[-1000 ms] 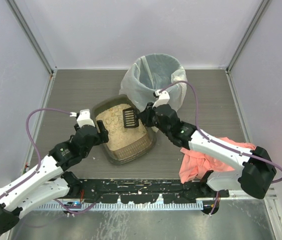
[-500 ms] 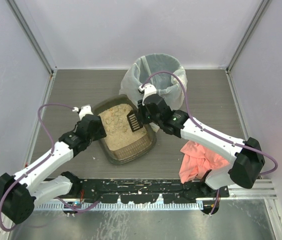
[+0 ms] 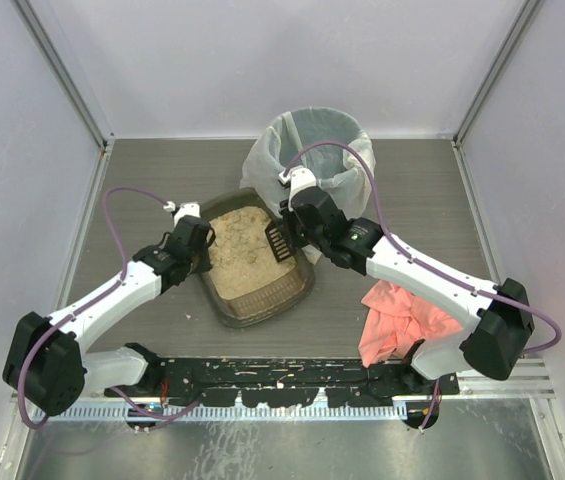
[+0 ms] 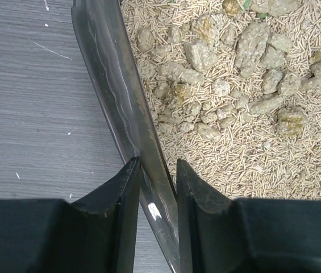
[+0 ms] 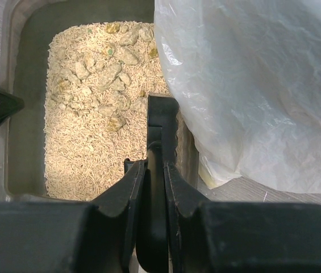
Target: Clean the litter box
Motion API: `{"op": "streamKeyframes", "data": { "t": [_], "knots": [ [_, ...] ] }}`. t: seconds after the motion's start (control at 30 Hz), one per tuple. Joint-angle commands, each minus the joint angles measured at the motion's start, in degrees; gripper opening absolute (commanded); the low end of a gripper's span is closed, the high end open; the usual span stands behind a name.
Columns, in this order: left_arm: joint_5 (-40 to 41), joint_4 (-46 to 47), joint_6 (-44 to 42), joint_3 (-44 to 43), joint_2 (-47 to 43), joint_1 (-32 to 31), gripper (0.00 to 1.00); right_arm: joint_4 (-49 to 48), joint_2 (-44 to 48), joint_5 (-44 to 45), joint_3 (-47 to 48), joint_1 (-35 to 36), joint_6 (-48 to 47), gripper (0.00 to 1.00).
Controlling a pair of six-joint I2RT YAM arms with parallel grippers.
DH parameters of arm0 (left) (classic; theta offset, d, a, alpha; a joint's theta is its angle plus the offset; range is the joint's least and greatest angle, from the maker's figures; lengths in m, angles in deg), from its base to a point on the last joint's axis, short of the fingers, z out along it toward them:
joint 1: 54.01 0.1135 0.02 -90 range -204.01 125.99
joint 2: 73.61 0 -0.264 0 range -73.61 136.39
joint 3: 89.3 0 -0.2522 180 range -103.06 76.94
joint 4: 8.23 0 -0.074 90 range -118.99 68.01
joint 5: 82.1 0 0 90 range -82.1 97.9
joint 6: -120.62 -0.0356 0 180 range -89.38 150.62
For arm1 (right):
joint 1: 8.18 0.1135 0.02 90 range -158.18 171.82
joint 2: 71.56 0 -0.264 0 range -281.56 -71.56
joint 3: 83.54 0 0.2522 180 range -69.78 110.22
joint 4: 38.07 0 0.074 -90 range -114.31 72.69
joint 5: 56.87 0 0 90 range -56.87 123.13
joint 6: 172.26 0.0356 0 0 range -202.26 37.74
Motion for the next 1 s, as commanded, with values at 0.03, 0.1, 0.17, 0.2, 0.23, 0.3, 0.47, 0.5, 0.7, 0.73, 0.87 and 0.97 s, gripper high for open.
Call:
{"op": "streamKeyframes", "data": {
  "t": [0.03,0.1,0.17,0.2,0.23,0.3,0.47,0.5,0.7,0.73,0.87,0.97],
  "knots": [
    [-3.9,-1.0,-3.5,-3.3,1.5,-0.3,0.19,-1.0,4.1,1.3,1.5,0.0,-0.9,0.01],
    [-3.9,-1.9,-3.9,-3.4,1.5,-0.3,0.15,-0.8,4.3,1.0,1.5,0.0,-0.9,0.01],
    [-3.7,-2.4,-4.2,-3.2,1.1,-0.3,0.11,-0.4,4.6,0.5,1.6,0.0,-1.0,0.01],
    [-4.0,-2.4,-4.3,-2.8,0.6,-0.3,0.09,-0.2,4.7,0.2,1.6,0.1,-1.0,0.01],
    [-4.7,-2.1,-4.6,-2.4,0.3,-0.3,0.08,0.0,4.7,0.0,1.6,0.0,-1.0,0.01],
    [-5.9,-2.0,-5.1,-1.9,-0.3,-0.3,0.07,0.7,4.6,-0.3,1.8,0.1,-0.9,0.01],
    [-7.4,-1.3,-7.8,-0.5,-1.5,-0.4,0.01,2.0,4.1,-0.6,2.5,0.4,-0.7,0.01],
    [-7.2,-1.3,-8.6,-0.3,-1.7,-0.4,0.00,2.4,3.8,-0.4,2.9,0.6,-0.6,0.01],
    [-3.8,-1.3,-9.1,-0.4,-2.4,-0.4,0.00,5.3,0.3,2.7,7.3,2.1,-0.5,0.01],
    [-2.8,-1.5,-9.1,-0.6,-2.2,-0.4,0.00,6.0,-0.4,3.4,8.4,2.5,-0.5,0.01],
    [-3.1,-1.1,-8.5,-0.7,-2.0,-0.4,0.01,9.3,-3.8,7.0,12.3,4.0,-0.9,0.01],
    [-3.9,-1.1,-8.4,-1.0,-1.9,-0.4,0.08,11.6,-6.4,8.9,15.0,4.7,-1.1,0.01]
  ]
}}
